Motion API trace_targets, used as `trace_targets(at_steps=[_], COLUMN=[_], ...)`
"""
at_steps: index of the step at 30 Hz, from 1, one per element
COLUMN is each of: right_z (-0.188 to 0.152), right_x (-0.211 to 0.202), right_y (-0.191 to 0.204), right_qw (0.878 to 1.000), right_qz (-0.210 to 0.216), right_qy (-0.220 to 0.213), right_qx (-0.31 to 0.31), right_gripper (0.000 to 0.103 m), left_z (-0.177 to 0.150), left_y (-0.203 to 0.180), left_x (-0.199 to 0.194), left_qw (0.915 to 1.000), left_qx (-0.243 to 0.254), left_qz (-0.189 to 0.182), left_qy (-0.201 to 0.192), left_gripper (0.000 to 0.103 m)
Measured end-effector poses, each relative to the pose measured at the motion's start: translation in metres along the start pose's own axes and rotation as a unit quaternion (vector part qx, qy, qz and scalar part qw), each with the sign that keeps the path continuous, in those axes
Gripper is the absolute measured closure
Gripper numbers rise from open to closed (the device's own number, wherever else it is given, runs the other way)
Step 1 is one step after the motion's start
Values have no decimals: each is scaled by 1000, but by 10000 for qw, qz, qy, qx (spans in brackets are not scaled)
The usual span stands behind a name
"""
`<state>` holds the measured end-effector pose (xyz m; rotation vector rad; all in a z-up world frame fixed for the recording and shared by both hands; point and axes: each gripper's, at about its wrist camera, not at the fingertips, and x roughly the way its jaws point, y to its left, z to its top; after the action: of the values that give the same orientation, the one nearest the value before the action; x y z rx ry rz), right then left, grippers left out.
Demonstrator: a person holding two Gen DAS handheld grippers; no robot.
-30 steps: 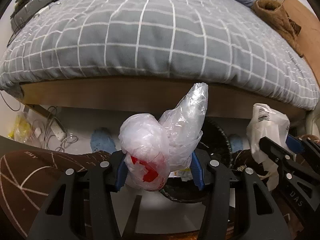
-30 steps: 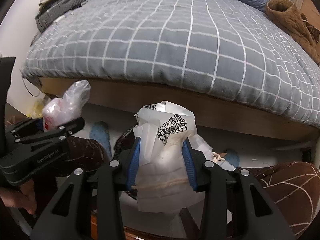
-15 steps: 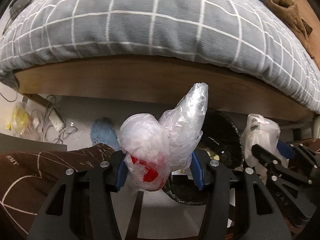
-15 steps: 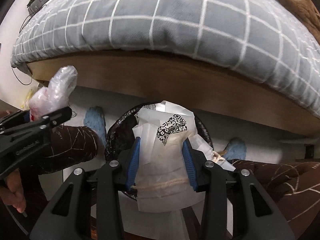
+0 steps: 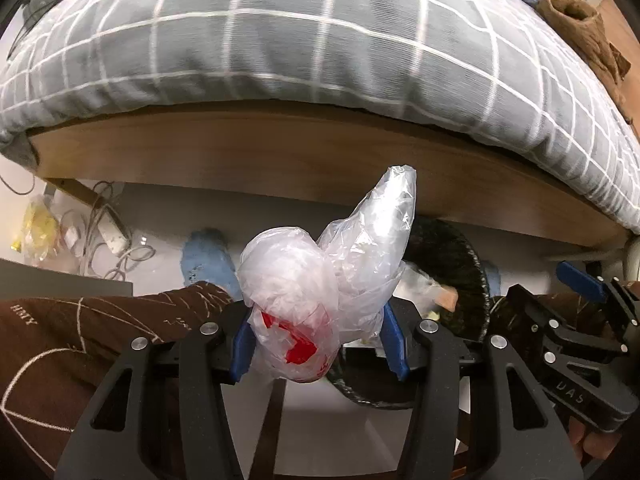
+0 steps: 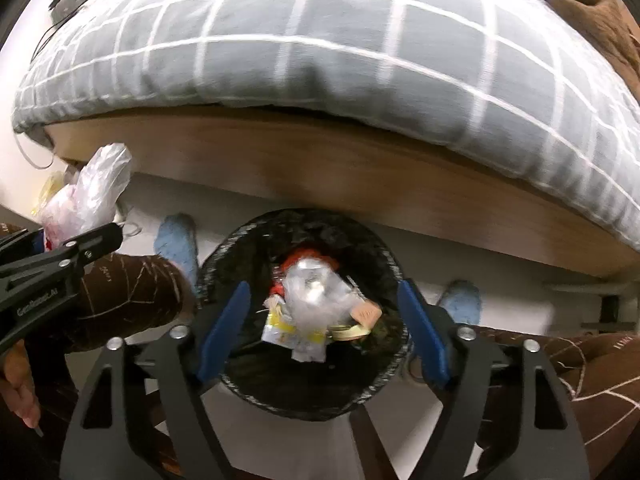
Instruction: Collect trash
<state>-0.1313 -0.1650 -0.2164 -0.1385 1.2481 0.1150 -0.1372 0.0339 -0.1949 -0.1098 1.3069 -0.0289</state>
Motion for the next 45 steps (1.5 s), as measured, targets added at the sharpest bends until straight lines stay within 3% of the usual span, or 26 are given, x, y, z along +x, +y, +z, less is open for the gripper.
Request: trace_targets(at_steps=[10,17,27,31,35,41,45], right_z=[-18,-30,-45,-44,-42,-23,-11], right_x=[-10,-26,-19,-16,-16,-26,-46], right_y=[-55,-93,-117,-116,-114,-105,-96], right_qw=[9979,9937,9907,9898,9902,9905,9907], right_qz=[-290,-398,-524,-502,-511,-416,-321], right_qy=[-114,-457,-457,-432,-417,-551,-785], right_qx=[568,945,1166,1265,1230,1186,1066], right_gripper=[10,8,8,8,8,8,8], left_z=[-1,-5,-14,-14,-11,-3,6], left_y=[-51,-87,-113,-118,-115,-96,-79], left_x=[11,25,40,37,33,11,-14], left_qw=[9986,9960,9923,9919,9921,9944,9948], left_qx=[479,782,1107,1183,1197,1032,841], left_qz=[-190,-333,-404,-338,-353,-68,203], left_qy=[136,265,393,305,163,-236,-546], left_gripper=[52,52,51,44,29,9,6])
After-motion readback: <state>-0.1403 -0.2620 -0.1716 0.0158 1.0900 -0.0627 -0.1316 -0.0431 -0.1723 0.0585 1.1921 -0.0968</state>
